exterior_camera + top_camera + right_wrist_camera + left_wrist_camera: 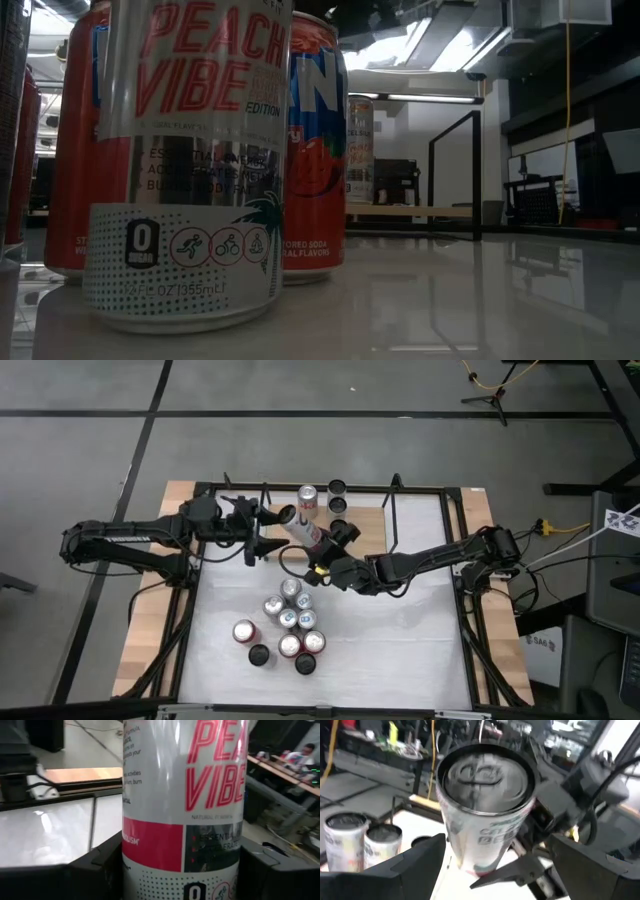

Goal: Place canned beverage on shelf
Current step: Put the white pink soda can onto the shelf

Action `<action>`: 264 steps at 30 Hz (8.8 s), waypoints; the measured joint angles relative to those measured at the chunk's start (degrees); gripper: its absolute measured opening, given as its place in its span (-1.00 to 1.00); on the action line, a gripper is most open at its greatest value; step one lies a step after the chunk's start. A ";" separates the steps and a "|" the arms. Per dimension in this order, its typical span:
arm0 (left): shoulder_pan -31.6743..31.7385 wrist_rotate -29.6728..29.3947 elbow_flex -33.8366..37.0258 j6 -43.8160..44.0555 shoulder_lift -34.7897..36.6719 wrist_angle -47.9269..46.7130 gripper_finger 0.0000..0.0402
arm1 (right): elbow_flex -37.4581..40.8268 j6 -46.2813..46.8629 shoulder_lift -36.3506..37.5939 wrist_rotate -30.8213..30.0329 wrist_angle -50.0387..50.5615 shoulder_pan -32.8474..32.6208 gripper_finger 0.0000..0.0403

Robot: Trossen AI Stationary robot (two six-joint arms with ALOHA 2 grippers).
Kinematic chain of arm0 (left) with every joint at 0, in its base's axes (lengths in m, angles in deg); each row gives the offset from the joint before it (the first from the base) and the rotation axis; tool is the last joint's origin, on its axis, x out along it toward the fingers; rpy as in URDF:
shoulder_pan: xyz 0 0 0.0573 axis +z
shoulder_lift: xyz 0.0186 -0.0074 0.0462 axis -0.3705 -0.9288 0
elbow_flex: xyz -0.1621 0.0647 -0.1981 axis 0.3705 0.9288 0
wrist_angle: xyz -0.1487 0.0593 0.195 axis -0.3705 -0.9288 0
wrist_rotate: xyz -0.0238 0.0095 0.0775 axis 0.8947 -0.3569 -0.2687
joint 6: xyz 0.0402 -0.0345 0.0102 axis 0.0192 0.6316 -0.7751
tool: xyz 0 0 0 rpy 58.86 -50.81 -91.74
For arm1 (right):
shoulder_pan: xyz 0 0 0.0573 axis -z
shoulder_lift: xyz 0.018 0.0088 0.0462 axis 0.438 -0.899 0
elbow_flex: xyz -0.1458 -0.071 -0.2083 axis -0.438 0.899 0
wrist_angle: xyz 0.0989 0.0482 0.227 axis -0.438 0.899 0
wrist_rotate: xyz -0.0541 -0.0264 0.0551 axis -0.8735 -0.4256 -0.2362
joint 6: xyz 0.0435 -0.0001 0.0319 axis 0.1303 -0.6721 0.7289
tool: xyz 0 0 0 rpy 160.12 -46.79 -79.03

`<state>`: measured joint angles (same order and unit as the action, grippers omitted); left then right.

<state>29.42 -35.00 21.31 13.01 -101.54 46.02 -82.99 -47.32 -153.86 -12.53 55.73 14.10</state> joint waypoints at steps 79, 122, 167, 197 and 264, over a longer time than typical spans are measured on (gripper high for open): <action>-5.53 -21.88 0.00 -0.02 -19.67 31.54 0.19 | -0.02 -3.52 2.79 -4.33 7.46 -1.95 0.81; -5.45 10.11 0.00 -7.58 -19.65 16.74 0.19 | 0.00 1.38 18.81 43.46 30.35 3.66 0.80; -5.45 22.03 0.00 -15.04 -19.61 13.94 0.19 | -20.72 -7.78 8.78 61.03 27.91 7.21 0.80; -5.45 21.75 0.00 -14.69 -19.61 13.77 0.19 | -40.46 -13.64 -4.07 68.58 46.78 7.41 0.80; -5.61 23.83 0.00 -9.92 -19.61 8.94 0.19 | -40.41 -19.09 -10.73 66.64 49.97 7.78 0.80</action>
<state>23.81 -11.17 21.31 3.09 -121.15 54.96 -123.40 -66.41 -164.60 54.11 105.70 21.88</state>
